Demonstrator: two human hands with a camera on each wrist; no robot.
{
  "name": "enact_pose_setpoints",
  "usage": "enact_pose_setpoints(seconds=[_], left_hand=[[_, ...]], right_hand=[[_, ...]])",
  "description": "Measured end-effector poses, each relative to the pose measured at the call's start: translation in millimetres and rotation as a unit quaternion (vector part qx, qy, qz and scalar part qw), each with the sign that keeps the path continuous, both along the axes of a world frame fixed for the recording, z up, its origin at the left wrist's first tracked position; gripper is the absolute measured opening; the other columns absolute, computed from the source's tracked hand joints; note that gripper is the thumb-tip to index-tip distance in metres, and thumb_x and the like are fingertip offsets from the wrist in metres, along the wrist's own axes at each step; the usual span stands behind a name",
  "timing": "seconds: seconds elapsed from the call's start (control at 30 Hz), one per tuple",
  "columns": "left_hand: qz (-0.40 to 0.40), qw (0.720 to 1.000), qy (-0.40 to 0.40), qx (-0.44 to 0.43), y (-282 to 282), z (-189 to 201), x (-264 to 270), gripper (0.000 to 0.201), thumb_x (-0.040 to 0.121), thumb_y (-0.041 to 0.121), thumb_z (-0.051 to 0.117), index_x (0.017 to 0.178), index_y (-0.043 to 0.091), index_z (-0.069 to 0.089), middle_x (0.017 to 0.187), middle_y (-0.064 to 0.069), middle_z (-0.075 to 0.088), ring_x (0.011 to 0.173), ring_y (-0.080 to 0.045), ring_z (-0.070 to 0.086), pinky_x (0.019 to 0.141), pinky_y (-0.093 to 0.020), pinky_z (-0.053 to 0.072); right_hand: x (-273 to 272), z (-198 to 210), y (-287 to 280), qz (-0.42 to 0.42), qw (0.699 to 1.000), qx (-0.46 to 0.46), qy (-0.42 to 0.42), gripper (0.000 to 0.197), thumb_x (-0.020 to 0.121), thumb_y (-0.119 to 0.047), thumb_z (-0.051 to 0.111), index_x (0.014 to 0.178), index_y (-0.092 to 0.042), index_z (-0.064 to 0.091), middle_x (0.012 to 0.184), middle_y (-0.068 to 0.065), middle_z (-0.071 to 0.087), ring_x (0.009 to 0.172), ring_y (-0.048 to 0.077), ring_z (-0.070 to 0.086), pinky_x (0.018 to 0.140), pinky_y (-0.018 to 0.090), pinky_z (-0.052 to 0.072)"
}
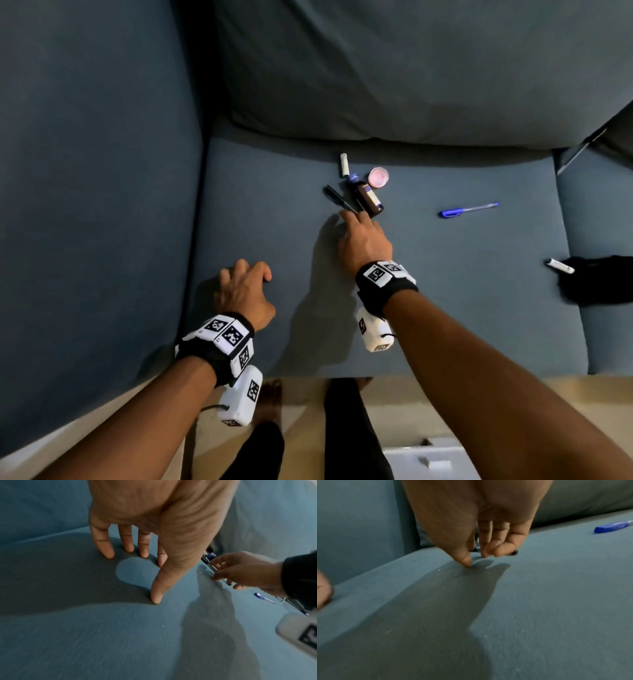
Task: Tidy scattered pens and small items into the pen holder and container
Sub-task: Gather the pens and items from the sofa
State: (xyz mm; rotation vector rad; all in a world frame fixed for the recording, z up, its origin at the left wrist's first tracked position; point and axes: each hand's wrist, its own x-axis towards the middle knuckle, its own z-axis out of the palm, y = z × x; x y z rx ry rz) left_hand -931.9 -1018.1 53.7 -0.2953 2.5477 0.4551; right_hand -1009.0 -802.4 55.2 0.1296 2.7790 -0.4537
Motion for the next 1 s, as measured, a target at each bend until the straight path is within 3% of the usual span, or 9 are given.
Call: enact_pose_setpoints(seconds=[0.1, 0.27, 0.47, 0.6, 0.67, 0.77, 0.83, 0.9, 1.0], left_hand=[[0.012, 0.999, -0.033, -0.004, 2, 3, -13, 0.047, 0.058, 0.020, 0.082, 0.089, 0.032, 0.049, 0.102, 0.007, 0.037, 0.111, -0.028, 0.039, 0.085, -0.037, 0.043], [0.005, 0.997, -0.073, -0.036, 10, 12, -30, 0.050, 0.050, 0.025, 0.089, 0.084, 0.029, 0.052, 0.098, 0.002, 0.041, 0.109, -0.030, 0.046, 0.090, -0.035, 0.041], [0.010, 0.995, -0.087, -0.044, 12, 18, -35, 0.049, 0.049, 0.026, 0.090, 0.082, 0.027, 0.053, 0.094, 0.000, 0.045, 0.101, -0.031, 0.051, 0.088, -0.034, 0.042], [0.108, 0.982, -0.024, 0.154, 33, 9, -39, 0.035, 0.076, 0.041, 0.077, 0.098, 0.022, 0.058, 0.086, -0.002, 0.058, 0.086, -0.026, 0.060, 0.077, -0.033, 0.045], [0.153, 0.949, -0.045, 0.273, 57, 10, -44, 0.035, 0.089, 0.051, 0.058, 0.108, 0.021, 0.056, 0.089, -0.003, 0.063, 0.084, -0.025, 0.064, 0.073, -0.032, 0.048], [0.200, 0.887, -0.119, 0.399, 104, 20, -47, 0.021, 0.101, 0.036, 0.043, 0.108, 0.020, 0.054, 0.092, -0.004, 0.064, 0.078, -0.018, 0.064, 0.069, -0.030, 0.049], [0.206, 0.866, -0.119, 0.439, 135, 22, -47, 0.015, 0.102, 0.021, 0.043, 0.098, 0.019, 0.057, 0.087, -0.003, 0.063, 0.074, -0.013, 0.062, 0.068, -0.031, 0.053], [0.204, 0.871, -0.096, 0.437, 158, 18, -47, 0.020, 0.102, 0.015, 0.042, 0.087, 0.018, 0.054, 0.078, -0.003, 0.060, 0.069, -0.014, 0.060, 0.068, -0.033, 0.054], [0.180, 0.884, -0.078, 0.423, 186, 18, -51, 0.024, 0.103, 0.013, 0.038, 0.081, 0.017, 0.047, 0.067, -0.006, 0.057, 0.053, -0.013, 0.060, 0.051, -0.023, 0.046]], right_hand=[[2, -3, 7, 0.001, 1.000, -0.009, 0.026, 0.039, 0.093, -0.023, 0.050, 0.132, -0.025, 0.047, 0.121, 0.004, 0.049, 0.109, 0.031, 0.050, 0.070, 0.044, 0.053], [-11, -4, 17, 0.052, 0.998, -0.025, 0.009, 0.061, 0.088, -0.016, 0.052, 0.146, -0.026, 0.035, 0.138, 0.001, 0.040, 0.111, 0.031, 0.050, 0.070, 0.046, 0.055], [-9, 0, 15, 0.082, 0.996, -0.035, -0.018, 0.039, 0.086, -0.018, 0.053, 0.124, -0.023, 0.048, 0.109, 0.008, 0.054, 0.100, 0.036, 0.056, 0.066, 0.039, 0.045], [24, 3, 18, 0.015, 0.988, -0.141, -0.063, 0.039, 0.077, -0.026, 0.059, 0.114, -0.029, 0.049, 0.099, 0.002, 0.063, 0.092, 0.031, 0.060, 0.071, 0.037, 0.048], [43, 5, 24, -0.056, 0.970, -0.230, -0.058, 0.038, 0.074, -0.024, 0.062, 0.109, -0.031, 0.052, 0.086, -0.006, 0.065, 0.082, 0.021, 0.063, 0.072, 0.035, 0.052], [66, 11, 34, -0.122, 0.929, -0.350, -0.018, 0.038, 0.076, -0.017, 0.066, 0.110, -0.031, 0.057, 0.079, -0.011, 0.064, 0.071, 0.009, 0.063, 0.074, 0.035, 0.055], [74, 18, 48, -0.130, 0.914, -0.383, 0.007, 0.036, 0.080, -0.019, 0.067, 0.113, -0.030, 0.059, 0.082, -0.014, 0.066, 0.074, 0.008, 0.066, 0.076, 0.035, 0.057], [71, 22, 71, -0.153, 0.919, -0.360, 0.043, 0.029, 0.082, -0.024, 0.065, 0.110, -0.028, 0.062, 0.078, -0.015, 0.064, 0.072, 0.008, 0.065, 0.074, 0.034, 0.056], [52, 16, 127, -0.209, 0.928, -0.284, 0.124, 0.029, 0.078, -0.019, 0.057, 0.106, -0.024, 0.066, 0.082, -0.006, 0.067, 0.070, 0.012, 0.063, 0.073, 0.036, 0.055]])
